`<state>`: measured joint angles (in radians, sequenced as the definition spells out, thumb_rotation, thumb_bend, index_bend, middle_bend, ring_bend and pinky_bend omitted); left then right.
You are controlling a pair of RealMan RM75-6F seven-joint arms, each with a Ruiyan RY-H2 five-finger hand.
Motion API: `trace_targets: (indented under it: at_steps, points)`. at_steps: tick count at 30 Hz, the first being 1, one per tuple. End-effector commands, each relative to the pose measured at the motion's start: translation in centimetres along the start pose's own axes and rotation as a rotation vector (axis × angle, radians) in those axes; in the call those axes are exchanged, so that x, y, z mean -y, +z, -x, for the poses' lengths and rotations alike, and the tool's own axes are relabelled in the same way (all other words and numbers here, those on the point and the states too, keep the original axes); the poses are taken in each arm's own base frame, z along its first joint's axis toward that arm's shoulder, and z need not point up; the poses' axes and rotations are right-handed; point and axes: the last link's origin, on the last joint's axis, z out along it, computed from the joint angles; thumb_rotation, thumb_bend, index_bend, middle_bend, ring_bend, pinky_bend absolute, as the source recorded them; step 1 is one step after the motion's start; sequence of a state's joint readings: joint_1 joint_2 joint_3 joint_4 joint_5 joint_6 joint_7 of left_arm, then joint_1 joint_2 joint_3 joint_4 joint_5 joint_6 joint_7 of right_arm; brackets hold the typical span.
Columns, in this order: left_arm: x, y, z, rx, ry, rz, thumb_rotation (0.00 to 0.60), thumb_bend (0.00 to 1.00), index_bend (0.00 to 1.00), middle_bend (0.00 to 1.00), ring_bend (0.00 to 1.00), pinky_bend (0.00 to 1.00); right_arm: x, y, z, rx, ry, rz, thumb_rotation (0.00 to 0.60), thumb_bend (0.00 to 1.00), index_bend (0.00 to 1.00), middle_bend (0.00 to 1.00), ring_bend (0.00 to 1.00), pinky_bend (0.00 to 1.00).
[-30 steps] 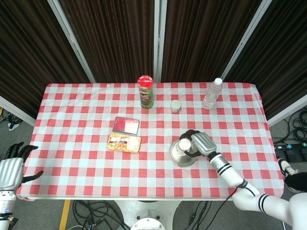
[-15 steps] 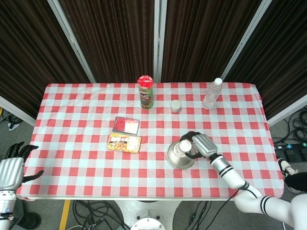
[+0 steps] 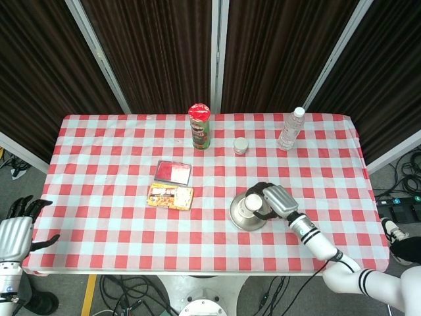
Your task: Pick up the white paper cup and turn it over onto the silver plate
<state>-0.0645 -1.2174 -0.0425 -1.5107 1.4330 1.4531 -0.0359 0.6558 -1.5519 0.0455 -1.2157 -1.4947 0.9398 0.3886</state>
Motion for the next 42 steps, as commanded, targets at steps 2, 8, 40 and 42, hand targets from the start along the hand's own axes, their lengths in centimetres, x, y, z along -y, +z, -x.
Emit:
trace_targets:
  at_steps: [2, 8, 40, 42]
  points:
    - [0.0, 0.0, 0.0, 0.0, -0.001, -0.002, 0.6, 0.0, 0.25, 0.23, 0.1, 0.09, 1.3, -1.0, 0.8, 0.063, 0.008, -0.064, 0.6, 0.29, 0.54, 0.33, 0.21, 0.27]
    - [0.0, -0.1, 0.0, -0.001, 0.0, 0.001, 0.6, 0.0, 0.25, 0.23, 0.1, 0.09, 0.5, -0.4, 0.1, 0.047, -0.007, -0.029, 0.6, 0.29, 0.54, 0.33, 0.21, 0.27]
    - [0.1, -0.1, 0.2, 0.005, -0.009, 0.0, 0.6, 0.0, 0.25, 0.23, 0.1, 0.09, 0.3, -0.5, 0.4, 0.043, -0.006, -0.049, 0.6, 0.3, 0.54, 0.35, 0.22, 0.27]
    - [0.2, -0.2, 0.2, 0.003, -0.01, -0.002, 0.6, 0.0, 0.25, 0.23, 0.1, 0.09, -0.1, 0.1, 0.1, 0.026, -0.007, -0.028, 0.6, 0.3, 0.54, 0.34, 0.22, 0.27]
